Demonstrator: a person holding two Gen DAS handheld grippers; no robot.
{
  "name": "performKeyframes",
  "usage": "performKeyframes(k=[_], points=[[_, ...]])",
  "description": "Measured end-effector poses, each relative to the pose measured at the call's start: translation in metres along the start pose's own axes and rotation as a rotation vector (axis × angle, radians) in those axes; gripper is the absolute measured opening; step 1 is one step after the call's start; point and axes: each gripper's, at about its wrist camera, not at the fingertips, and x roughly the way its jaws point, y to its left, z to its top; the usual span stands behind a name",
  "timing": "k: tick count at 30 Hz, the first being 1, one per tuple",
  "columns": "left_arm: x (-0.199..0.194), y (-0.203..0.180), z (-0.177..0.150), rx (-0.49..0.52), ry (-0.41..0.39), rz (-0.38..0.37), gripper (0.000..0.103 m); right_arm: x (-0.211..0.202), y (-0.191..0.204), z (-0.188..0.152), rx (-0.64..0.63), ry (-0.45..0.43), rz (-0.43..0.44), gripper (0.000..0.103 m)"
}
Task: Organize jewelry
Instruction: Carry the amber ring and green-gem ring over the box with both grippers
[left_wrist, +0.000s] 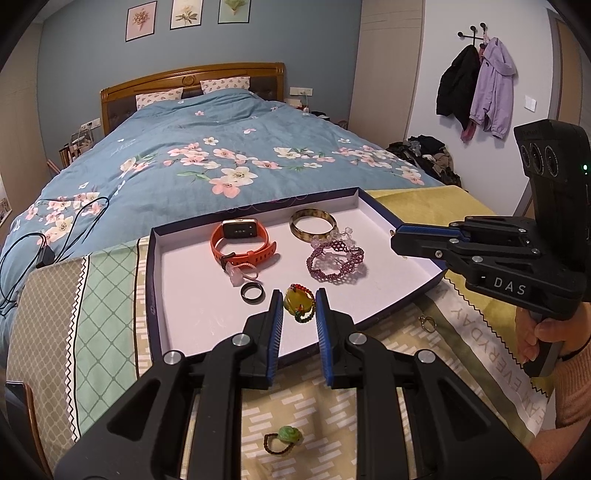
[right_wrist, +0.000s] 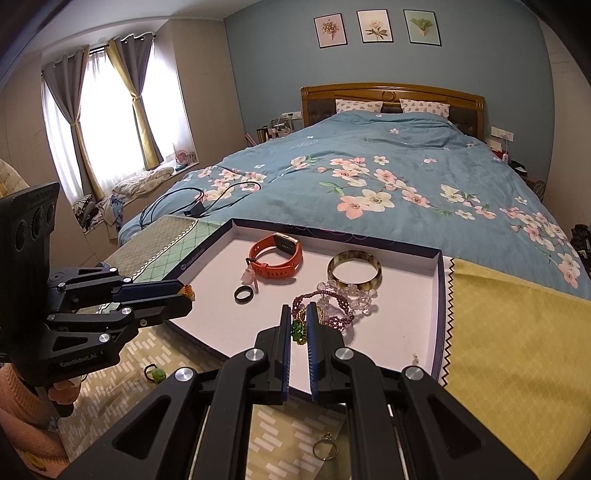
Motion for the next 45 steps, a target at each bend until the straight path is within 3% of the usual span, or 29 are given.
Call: performKeyframes(k=[45], points=[[0.021,0.010,0.010,0.000,0.014,0.026,0.018,0.035,-0.007,0.006,-0.015,0.050,-0.012,0.007]])
